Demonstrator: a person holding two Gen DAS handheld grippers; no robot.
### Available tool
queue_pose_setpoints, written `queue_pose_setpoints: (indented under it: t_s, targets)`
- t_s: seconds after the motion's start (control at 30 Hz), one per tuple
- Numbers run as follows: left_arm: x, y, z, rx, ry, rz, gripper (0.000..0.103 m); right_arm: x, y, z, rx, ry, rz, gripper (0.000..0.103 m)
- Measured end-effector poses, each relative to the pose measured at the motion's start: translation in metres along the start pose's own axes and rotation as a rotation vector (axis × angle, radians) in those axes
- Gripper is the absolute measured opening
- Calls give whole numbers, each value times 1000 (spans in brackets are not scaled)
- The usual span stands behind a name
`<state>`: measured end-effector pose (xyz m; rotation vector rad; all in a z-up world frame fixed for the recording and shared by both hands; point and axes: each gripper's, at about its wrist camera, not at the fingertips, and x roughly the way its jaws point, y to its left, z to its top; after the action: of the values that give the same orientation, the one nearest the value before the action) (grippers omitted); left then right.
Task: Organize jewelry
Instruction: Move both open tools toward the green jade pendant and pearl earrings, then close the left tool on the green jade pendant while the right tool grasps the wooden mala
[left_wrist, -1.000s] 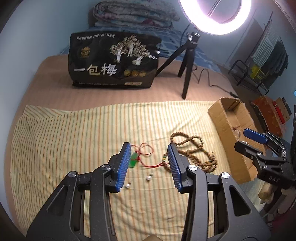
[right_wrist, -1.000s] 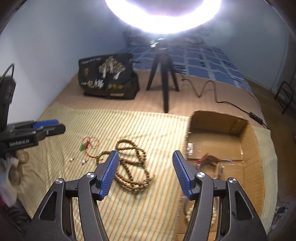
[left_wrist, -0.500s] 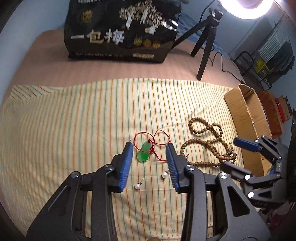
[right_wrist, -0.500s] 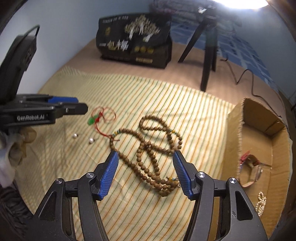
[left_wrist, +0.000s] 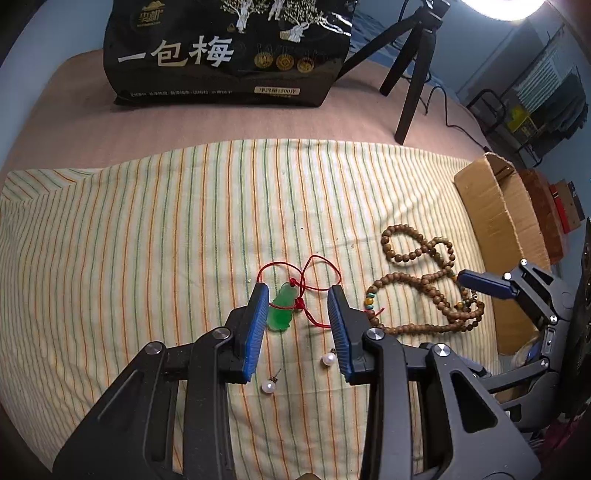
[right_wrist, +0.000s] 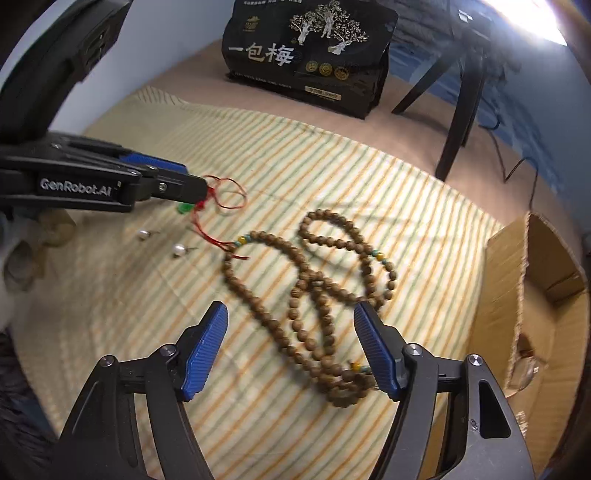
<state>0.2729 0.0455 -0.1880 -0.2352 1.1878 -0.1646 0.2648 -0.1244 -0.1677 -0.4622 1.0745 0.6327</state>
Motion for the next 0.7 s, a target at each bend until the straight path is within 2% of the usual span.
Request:
queue_pose_setpoints:
  t_s: [0.2,0.33,0.43,0.7]
  targets:
    - [11,-1,2,11,24,23,33,13,-4,1,-13,36,-27,71]
    - [17,-1,3,22,31,39,28,24,-13,7,2,48,-39,71]
    - [20,0,4,21,31,47,26,28,-20,11,17,44,-65,76]
    - [23,4,8,15,24,61,15,41,-40,17,135,55,-12,80]
